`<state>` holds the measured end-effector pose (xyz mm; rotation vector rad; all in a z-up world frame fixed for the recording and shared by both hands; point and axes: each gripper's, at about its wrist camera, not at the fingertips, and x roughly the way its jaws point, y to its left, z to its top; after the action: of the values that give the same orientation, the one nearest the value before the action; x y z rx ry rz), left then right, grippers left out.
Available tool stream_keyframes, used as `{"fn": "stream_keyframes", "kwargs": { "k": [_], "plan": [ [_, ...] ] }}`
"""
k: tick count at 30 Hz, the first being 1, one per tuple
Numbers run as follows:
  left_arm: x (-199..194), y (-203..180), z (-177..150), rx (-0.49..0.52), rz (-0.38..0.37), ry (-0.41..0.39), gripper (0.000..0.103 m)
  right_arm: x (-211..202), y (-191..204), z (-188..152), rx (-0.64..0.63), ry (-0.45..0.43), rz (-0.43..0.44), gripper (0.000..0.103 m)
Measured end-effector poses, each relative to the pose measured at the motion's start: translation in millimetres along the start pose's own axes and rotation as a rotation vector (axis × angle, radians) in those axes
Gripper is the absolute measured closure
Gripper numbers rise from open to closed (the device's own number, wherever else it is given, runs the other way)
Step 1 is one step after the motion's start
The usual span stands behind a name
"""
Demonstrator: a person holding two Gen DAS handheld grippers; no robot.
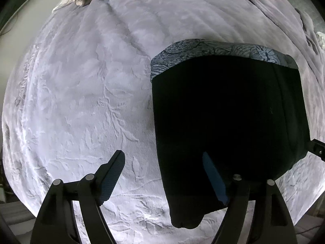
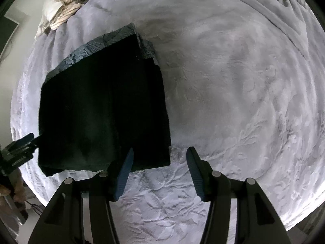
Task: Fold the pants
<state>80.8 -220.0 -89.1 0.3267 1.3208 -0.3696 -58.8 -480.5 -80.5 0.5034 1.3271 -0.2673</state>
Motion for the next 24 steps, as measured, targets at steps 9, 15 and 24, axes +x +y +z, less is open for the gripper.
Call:
{"fn": "stream_keyframes", "kwargs": {
  "k": [9, 15, 24],
  "plan": [
    [-5.3, -3.7, -11.3, -0.002, 0.000, 0.001, 0.023, -9.8, -1.7, -13.0, 0.020, -0.003, 0.011, 0.040],
    [-3.5, -6.9, -8.9, 0.006, 0.013, 0.002, 0.008, -7.0, 0.7, -6.7, 0.020, -0.003, 0.012, 0.039],
    [-2.9, 2.3, -5.9, -0.027, -0.074, 0.024, 0.008, -7.8, 5.6, 3.0, 0.004, -0.001, 0.058, 0.034]
  ]
}}
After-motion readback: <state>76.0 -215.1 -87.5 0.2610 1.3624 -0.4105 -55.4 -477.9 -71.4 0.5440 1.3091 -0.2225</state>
